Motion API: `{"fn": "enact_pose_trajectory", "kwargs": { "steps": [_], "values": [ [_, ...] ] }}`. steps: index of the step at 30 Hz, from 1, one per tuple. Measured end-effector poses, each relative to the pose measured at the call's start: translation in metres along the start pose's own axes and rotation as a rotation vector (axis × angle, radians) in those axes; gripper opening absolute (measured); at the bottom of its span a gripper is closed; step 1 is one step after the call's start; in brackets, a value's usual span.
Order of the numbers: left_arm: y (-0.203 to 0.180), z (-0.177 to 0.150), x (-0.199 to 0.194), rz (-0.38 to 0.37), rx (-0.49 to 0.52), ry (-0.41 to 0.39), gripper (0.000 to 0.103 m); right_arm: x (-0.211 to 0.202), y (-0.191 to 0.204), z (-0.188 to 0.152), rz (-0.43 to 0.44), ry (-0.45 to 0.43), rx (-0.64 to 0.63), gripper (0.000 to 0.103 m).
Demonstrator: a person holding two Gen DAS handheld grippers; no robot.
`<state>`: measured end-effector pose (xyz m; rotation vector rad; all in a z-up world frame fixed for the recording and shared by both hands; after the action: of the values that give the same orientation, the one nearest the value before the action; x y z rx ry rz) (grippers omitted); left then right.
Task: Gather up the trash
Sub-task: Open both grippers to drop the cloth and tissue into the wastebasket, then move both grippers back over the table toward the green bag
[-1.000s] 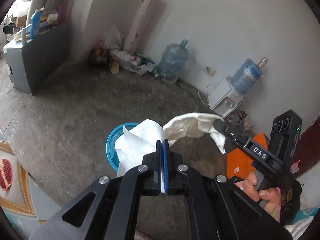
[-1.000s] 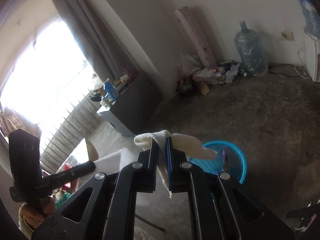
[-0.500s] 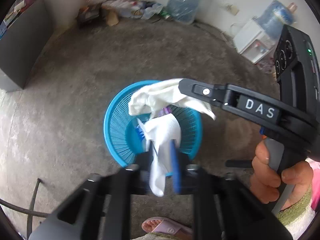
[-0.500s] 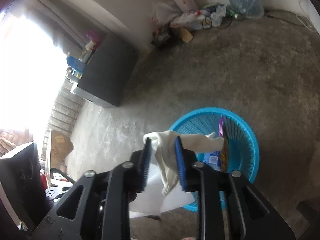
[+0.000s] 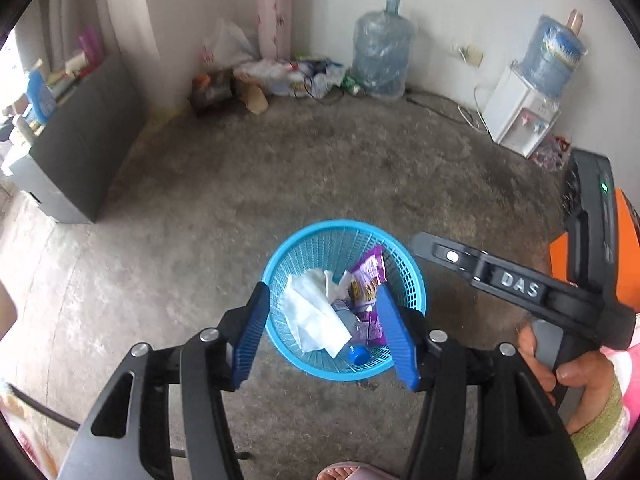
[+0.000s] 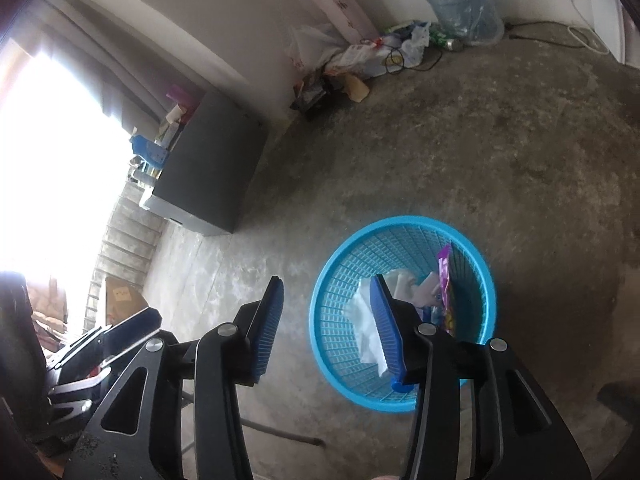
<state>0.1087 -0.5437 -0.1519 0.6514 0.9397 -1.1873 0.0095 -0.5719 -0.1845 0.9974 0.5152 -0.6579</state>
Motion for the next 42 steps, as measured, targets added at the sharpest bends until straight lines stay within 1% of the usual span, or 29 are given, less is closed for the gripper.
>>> {"fn": "enact_pose_trajectory", "kwargs": {
  "steps": [4,7,9,12,18,20,23,25,28,32,34,36,38,40,42],
  "values": [
    [0.002,-0.003,-0.042,0.009,-0.012,-0.055,0.055,-0.029,0.017,-0.006,-0.013,-0.043,-0.042,0.049],
    [0.006,-0.008,-0.081,-0.002,-0.041,-0.113,0.059,-0.051,0.035,-0.017,-0.01,-0.062,-0.082,0.056],
    [0.012,-0.019,-0.11,0.004,-0.057,-0.156,0.061,-0.062,0.048,-0.026,-0.001,-0.062,-0.114,0.061],
    [0.025,-0.04,-0.151,0.018,-0.099,-0.2,0.063,-0.077,0.067,-0.042,0.024,-0.059,-0.173,0.065],
    [0.059,-0.101,-0.226,0.098,-0.204,-0.283,0.065,-0.094,0.106,-0.071,0.078,-0.002,-0.28,0.065],
    [0.073,-0.126,-0.252,0.13,-0.256,-0.318,0.065,-0.098,0.124,-0.076,0.099,0.009,-0.327,0.065],
    [0.097,-0.165,-0.284,0.19,-0.351,-0.36,0.065,-0.105,0.146,-0.086,0.154,0.024,-0.367,0.065],
    [0.116,-0.196,-0.306,0.242,-0.424,-0.385,0.065,-0.107,0.159,-0.093,0.181,0.034,-0.402,0.065],
    [0.143,-0.242,-0.339,0.341,-0.532,-0.407,0.065,-0.109,0.177,-0.107,0.219,0.051,-0.448,0.065],
    [0.173,-0.298,-0.379,0.461,-0.655,-0.435,0.065,-0.102,0.204,-0.132,0.284,0.117,-0.498,0.065],
    [0.186,-0.323,-0.397,0.501,-0.714,-0.458,0.065,-0.099,0.22,-0.145,0.303,0.145,-0.533,0.065],
    [0.196,-0.343,-0.409,0.523,-0.763,-0.48,0.065,-0.096,0.235,-0.158,0.325,0.174,-0.56,0.065],
    [0.205,-0.356,-0.414,0.524,-0.799,-0.494,0.065,-0.092,0.246,-0.169,0.342,0.2,-0.572,0.065],
    [0.211,-0.362,-0.411,0.509,-0.824,-0.501,0.065,-0.089,0.257,-0.178,0.355,0.224,-0.583,0.065],
    [0.214,-0.361,-0.405,0.486,-0.831,-0.505,0.065,-0.084,0.266,-0.186,0.366,0.25,-0.587,0.065]
  ]
}}
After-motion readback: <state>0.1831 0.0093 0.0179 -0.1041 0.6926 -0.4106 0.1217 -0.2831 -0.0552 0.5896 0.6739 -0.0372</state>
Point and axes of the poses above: each gripper's, at about its wrist camera, not at the fingertips, and x roughly the way its jaws point, y to its left, z to its top, the point moved 6 cm from there along x, roughly the way its jaws point
